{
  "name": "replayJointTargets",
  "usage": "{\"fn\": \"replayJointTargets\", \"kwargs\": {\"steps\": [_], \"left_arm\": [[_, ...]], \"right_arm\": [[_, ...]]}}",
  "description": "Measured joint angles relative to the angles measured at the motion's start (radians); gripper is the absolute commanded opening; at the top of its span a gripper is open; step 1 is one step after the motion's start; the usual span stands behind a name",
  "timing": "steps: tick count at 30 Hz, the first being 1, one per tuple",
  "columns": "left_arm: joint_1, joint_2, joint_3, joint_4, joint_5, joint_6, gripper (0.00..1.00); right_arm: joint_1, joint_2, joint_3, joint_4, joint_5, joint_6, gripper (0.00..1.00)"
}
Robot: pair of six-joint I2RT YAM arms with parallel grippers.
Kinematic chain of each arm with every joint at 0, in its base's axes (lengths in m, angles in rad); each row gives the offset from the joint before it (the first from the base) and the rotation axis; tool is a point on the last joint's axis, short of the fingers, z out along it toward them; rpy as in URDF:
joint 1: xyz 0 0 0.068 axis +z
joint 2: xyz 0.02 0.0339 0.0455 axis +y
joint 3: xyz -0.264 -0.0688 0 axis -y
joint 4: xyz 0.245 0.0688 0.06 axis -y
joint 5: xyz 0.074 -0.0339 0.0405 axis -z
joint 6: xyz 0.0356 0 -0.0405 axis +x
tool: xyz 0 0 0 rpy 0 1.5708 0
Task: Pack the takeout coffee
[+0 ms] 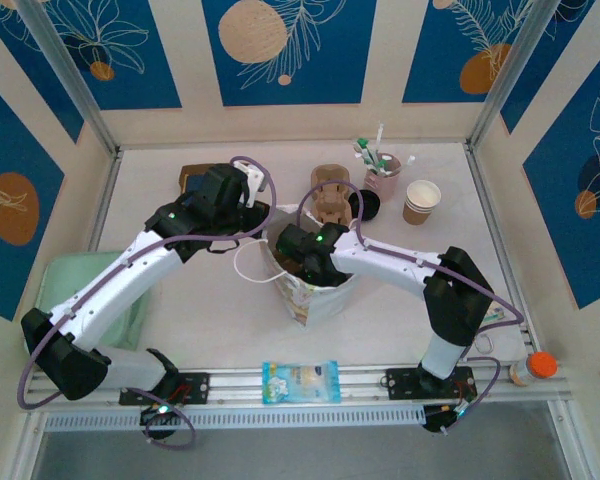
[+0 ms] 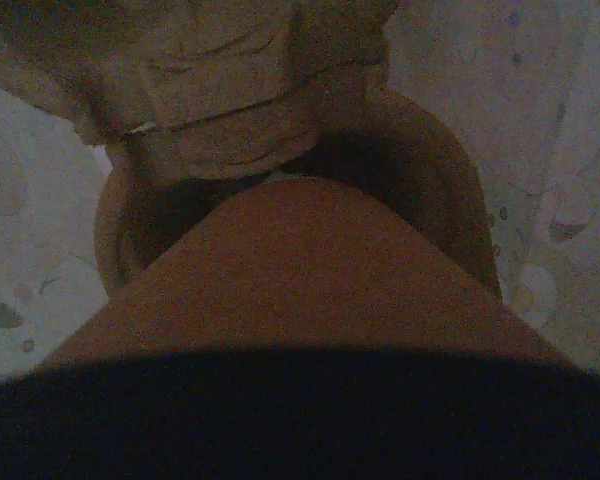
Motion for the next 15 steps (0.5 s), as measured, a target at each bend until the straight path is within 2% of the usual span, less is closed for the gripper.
{"fn": "replayJointTargets", "kwargs": {"steps": [15], "left_arm": [[0.000, 0.001, 0.000, 0.003, 0.000, 0.000, 0.09]], "right_arm": [[-0.001, 0.000, 0.000, 0.008, 0.013, 0.000, 0.34]]}}
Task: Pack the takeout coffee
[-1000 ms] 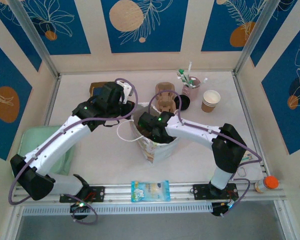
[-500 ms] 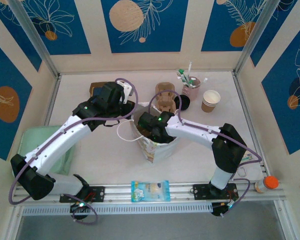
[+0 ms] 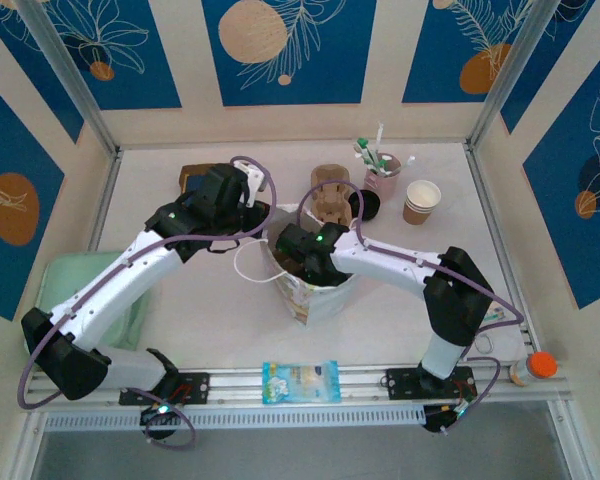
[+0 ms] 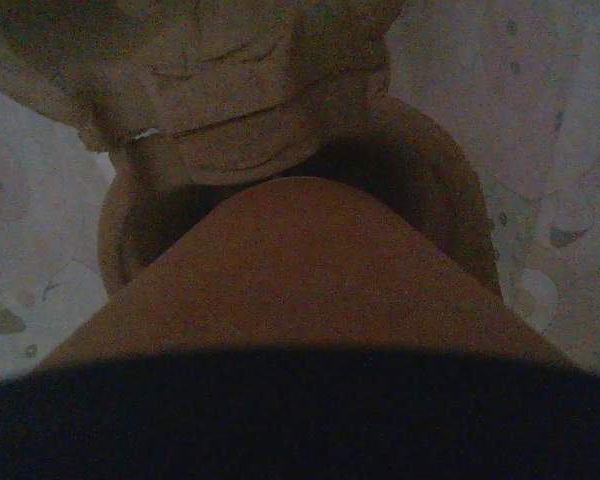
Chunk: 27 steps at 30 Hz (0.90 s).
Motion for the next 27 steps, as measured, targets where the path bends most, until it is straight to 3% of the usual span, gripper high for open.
{"fn": "replayJointTargets", "kwargs": {"steps": [27], "left_arm": [[0.000, 0.010, 0.000, 0.002, 0.000, 0.000, 0.09]], "right_arm": [[-0.011, 0.000, 0.000, 0.026, 0.011, -0.007, 0.33]]}}
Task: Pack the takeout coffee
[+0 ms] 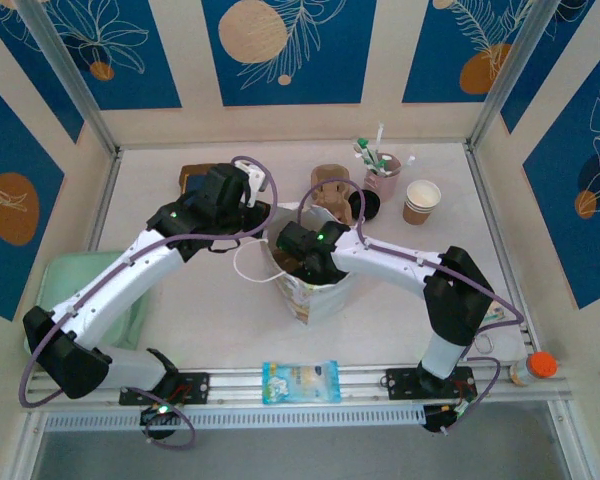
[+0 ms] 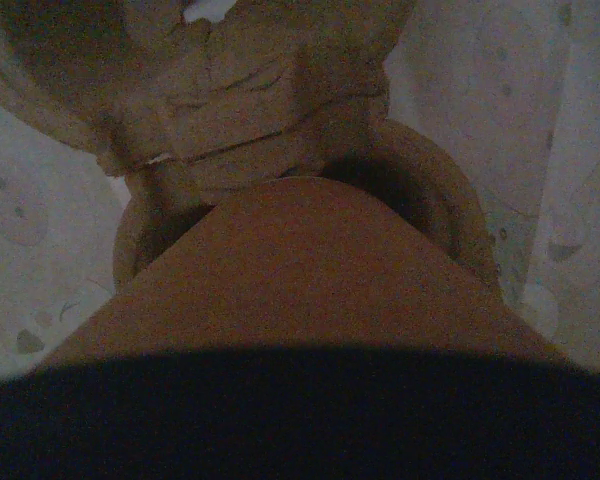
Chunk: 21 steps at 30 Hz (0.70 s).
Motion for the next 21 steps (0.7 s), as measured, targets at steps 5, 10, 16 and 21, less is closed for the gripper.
{"fn": "replayJointTargets", "kwargs": {"steps": [5, 10, 16, 21], "left_arm": [[0.000, 0.007, 0.000, 0.006, 0.000, 0.000, 0.08], [0.000, 0.010, 0.000, 0.011, 0.000, 0.000, 0.08], [0.000, 0.011, 0.000, 0.013, 0.000, 0.000, 0.09], [0.000, 0.011, 0.000, 0.013, 0.000, 0.000, 0.08]], "right_arm": [[-0.002, 0.000, -0.005, 0.008, 0.003, 0.000, 0.33], [-0.005, 0.000, -0.009, 0.013, 0.005, 0.000, 0.33], [-0.006, 0.000, -0.021, 0.027, 0.008, 0.000, 0.33], [-0.008, 0.000, -0.022, 0.031, 0.008, 0.000, 0.33]]}}
